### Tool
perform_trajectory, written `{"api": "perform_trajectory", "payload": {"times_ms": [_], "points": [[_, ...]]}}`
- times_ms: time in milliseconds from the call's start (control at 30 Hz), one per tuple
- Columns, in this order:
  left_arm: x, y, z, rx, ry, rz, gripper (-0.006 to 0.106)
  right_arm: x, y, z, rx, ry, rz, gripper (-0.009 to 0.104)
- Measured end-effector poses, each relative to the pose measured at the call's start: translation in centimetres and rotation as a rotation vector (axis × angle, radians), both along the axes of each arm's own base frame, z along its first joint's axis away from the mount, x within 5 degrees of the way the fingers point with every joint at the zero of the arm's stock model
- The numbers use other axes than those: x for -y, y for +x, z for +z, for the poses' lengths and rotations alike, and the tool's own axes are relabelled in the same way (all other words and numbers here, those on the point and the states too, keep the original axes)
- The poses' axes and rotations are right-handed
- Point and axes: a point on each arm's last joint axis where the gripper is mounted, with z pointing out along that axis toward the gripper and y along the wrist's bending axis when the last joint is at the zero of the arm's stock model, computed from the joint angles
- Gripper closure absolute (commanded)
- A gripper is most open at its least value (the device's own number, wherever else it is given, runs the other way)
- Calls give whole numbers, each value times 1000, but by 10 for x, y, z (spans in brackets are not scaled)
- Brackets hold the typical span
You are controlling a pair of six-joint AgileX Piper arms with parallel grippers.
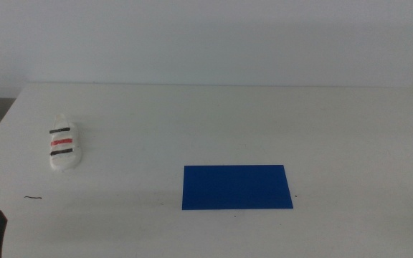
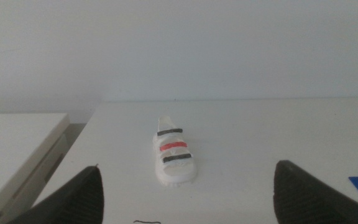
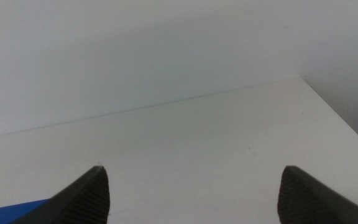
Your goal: Use one arm to grab the shoe from the table and place it on the mat.
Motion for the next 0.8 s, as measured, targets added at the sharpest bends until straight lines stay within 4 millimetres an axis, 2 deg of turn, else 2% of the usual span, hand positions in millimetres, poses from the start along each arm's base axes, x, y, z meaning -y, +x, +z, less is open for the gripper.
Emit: {"api": "perform_trajectory", "payload": {"times_ms": [67,133,233,367,433,533,667,733,800], "points": [[0,0,3,-18,-21,-1,7,0,0,0,0,0,0,16],[1,5,16,-85,-40,-2,7,0,0,0,0,0,0,16],[1,23,56,-212,-47,-2,7,0,0,0,0,0,0,16],[2,76,114,-429,-35,2,7,0,0,0,0,0,0,16],[2,112,131,-535,-34,11,7,0,0,0,0,0,0,16],[1,171,137,-660,-37,45,7,0,0,0,0,0,0,16],[-4,236,137,-777,-49,106,7,0,0,0,0,0,0,16],[-10,270,130,-840,-65,136,7,0,0,0,0,0,0,16],[-14,300,114,-914,-89,157,7,0,0,0,0,0,0,16]]}}
